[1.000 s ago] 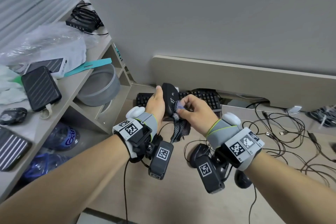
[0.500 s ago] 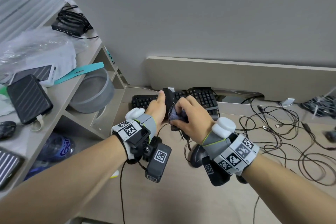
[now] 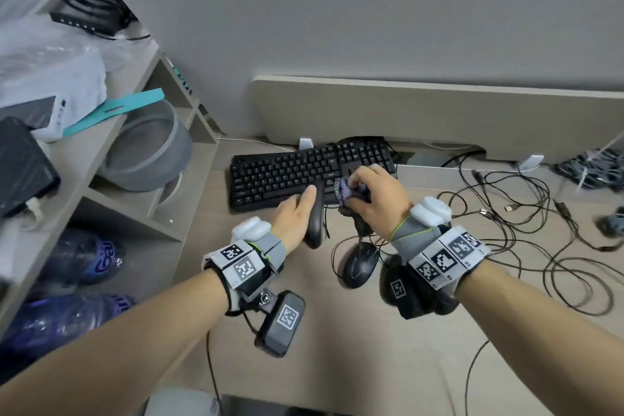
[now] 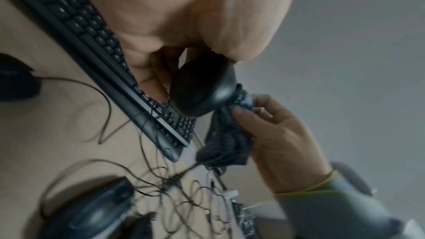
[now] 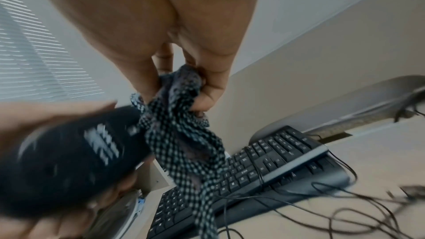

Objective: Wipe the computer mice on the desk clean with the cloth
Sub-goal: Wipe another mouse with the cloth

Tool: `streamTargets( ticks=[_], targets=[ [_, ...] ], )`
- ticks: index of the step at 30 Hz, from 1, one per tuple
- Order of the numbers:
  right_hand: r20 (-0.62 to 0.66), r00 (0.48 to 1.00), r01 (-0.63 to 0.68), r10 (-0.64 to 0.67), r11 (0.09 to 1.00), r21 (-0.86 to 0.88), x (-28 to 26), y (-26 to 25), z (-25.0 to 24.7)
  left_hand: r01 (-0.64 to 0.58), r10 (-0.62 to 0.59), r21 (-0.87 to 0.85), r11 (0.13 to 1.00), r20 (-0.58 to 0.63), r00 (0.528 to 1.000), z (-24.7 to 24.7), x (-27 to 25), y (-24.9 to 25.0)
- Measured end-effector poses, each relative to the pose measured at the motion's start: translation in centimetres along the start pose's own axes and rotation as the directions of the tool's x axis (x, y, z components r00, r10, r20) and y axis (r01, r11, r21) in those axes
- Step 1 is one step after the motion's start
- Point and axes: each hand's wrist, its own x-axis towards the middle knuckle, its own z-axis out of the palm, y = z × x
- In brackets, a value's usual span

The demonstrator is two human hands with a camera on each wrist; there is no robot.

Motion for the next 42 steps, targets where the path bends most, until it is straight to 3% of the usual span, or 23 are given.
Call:
streamTargets(
  ticks=[4, 7, 11, 15, 18, 23, 26, 30, 33, 37, 42],
  targets=[
    [0.080, 0.983, -0.166, 0.163, 0.986, 0.031, -0.4, 3.2, -1.0, -0.013, 0.011, 0.333, 0.943, 0.008, 1.000, 1.9, 1.1, -3.6],
    [0.135, 0.967, -0.223, 0.215, 0.974, 0.046, -1.8, 5.7, -1.2, -0.006, -0.021, 0.603, 0.798, 0.037, 0.999, 4.2, 1.9, -6.4],
    [0.119, 0.962, -0.250, 0.246, 0.968, 0.025, -4.1, 8.9, -1.4, 0.072, -0.133, 0.750, 0.657, 0.022, 0.991, 7.2, 2.4, -9.4],
    [0.183, 0.940, -0.298, 0.289, 0.954, 0.021, -5.2, 10.9, -2.8, 0.186, -0.218, 0.783, 0.593, -0.067, 0.974, 8.6, 3.3, -11.5],
    [0.234, 0.909, -0.355, 0.345, 0.935, 0.001, -5.6, 12.4, -3.3, 0.286, -0.281, 0.752, 0.594, -0.139, 0.950, 9.4, 3.9, -12.2],
    [0.235, 0.928, -0.294, 0.291, 0.956, -0.021, -5.7, 14.6, -3.1, 0.353, -0.282, 0.710, 0.609, -0.223, 0.933, 10.3, 3.7, -11.9],
    [0.256, 0.920, -0.321, 0.295, 0.945, 0.063, -5.5, 15.4, -2.6, 0.280, -0.168, 0.663, 0.694, -0.229, 0.959, 11.2, 3.0, -11.5],
    [0.286, 0.909, -0.362, 0.302, 0.913, 0.189, -5.1, 16.1, -2.1, 0.141, -0.089, 0.626, 0.767, -0.114, 0.990, 14.1, 2.0, -11.2],
    [0.276, 0.915, -0.376, 0.294, 0.871, 0.317, -5.3, 16.2, -2.1, 0.074, -0.072, 0.690, 0.720, -0.031, 0.997, 16.0, 1.8, -11.1],
    [0.238, 0.915, -0.394, 0.325, 0.846, 0.360, -5.7, 16.1, -2.6, -0.026, -0.005, 0.803, 0.596, 0.036, 0.999, 17.6, 2.4, -11.0],
    [0.290, 0.863, -0.505, 0.414, 0.740, 0.445, -5.9, 15.9, -2.2, -0.055, 0.008, 0.790, 0.611, 0.064, 0.998, 18.0, 3.0, -11.5]
  ],
)
